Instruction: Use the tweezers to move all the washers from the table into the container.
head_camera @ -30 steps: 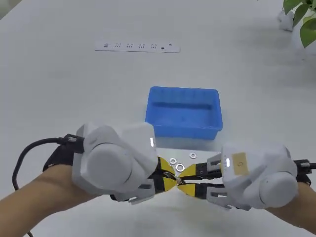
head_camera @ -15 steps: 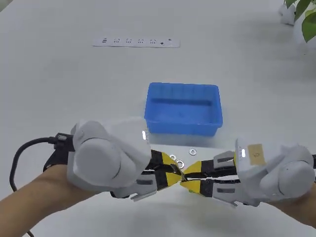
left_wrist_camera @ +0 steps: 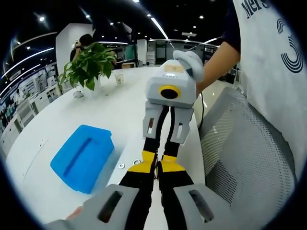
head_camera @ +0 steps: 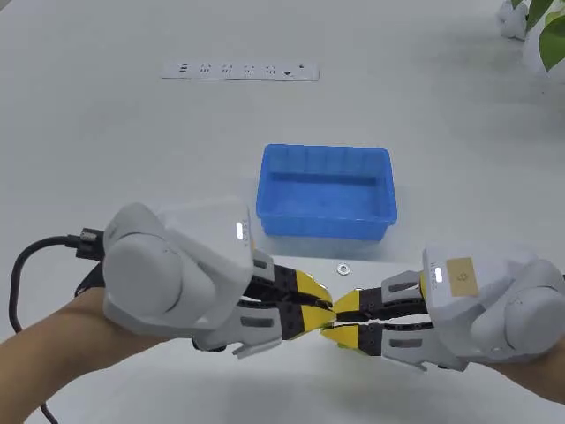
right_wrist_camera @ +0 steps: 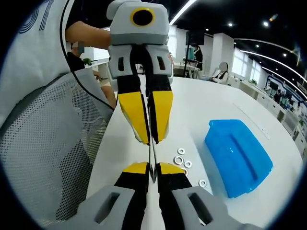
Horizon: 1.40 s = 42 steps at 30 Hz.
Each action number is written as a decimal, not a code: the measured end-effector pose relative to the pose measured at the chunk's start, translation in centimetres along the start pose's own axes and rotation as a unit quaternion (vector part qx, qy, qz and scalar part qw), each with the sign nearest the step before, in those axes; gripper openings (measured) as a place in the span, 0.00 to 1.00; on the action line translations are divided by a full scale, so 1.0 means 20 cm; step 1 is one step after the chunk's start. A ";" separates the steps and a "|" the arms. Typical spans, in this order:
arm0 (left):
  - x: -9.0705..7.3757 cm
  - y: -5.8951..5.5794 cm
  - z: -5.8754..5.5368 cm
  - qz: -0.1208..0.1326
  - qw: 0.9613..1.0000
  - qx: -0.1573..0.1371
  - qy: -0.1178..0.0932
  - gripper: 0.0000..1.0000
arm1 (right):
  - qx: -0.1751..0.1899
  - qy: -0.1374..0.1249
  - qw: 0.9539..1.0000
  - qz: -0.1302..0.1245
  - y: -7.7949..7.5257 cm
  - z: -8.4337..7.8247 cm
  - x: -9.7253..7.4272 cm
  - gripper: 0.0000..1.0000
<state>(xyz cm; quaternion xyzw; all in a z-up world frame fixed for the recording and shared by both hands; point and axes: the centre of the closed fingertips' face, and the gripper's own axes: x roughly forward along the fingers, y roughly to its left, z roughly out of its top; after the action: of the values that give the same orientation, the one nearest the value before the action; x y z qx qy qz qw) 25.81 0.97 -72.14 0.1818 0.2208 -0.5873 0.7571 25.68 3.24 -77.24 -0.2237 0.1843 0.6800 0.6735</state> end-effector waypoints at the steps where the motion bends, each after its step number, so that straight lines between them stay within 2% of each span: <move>1: 0.00 0.00 0.00 -0.003 1.000 0.001 -0.001 0.07 | -0.001 0.000 1.000 0.000 0.00 0.00 0.00 0.07; 5: -0.01 -0.04 0.03 -0.021 1.000 -0.004 -0.009 0.07 | -0.010 -0.012 1.000 0.012 0.03 0.03 0.02 0.08; 7: -0.02 -0.05 0.02 -0.024 1.000 0.003 -0.007 0.07 | -0.014 -0.013 1.000 0.012 0.04 0.05 0.04 0.08; 10: -0.01 -0.04 -0.01 -0.017 1.000 0.015 0.001 0.07 | -0.016 -0.008 1.000 0.010 0.04 0.04 0.07 0.08; 12: -0.01 -0.02 0.00 -0.001 1.000 0.020 -0.010 0.07 | -0.016 -0.009 1.000 0.007 0.03 0.04 0.07 0.08; 18: 0.00 -0.03 0.01 -0.001 1.000 0.014 -0.017 0.07 | -0.034 0.007 0.999 0.013 0.03 0.04 0.06 0.10; 22: 0.01 -0.01 0.01 0.008 1.000 0.019 -0.020 0.07 | -0.029 0.007 0.999 0.011 0.02 0.03 0.06 0.10; 27: -0.01 0.00 0.00 0.007 1.000 0.014 -0.016 0.07 | -0.026 0.009 1.000 0.011 0.03 0.04 0.07 0.08; 32: -0.04 0.00 -0.02 0.000 1.000 -0.002 -0.012 0.07 | -0.043 0.019 0.999 0.013 0.03 0.05 0.08 0.08; 35: -0.07 0.02 -0.02 0.009 1.000 0.001 -0.011 0.07 | -0.053 0.017 0.998 0.012 0.01 0.07 0.09 0.08; 40: -0.11 0.09 -0.02 0.030 0.999 0.013 -0.015 0.07 | -0.062 0.017 0.998 -0.005 -0.08 0.11 0.11 0.08; 42: -0.13 0.12 -0.01 0.032 0.999 0.006 -0.022 0.07 | -0.066 0.018 0.998 -0.012 -0.11 0.13 0.11 0.08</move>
<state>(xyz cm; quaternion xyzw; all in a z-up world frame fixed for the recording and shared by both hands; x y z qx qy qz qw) 27.49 3.71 -70.95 0.1804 0.1952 -0.5677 0.7791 27.72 6.52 -76.16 -0.2822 0.1482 0.6782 0.6622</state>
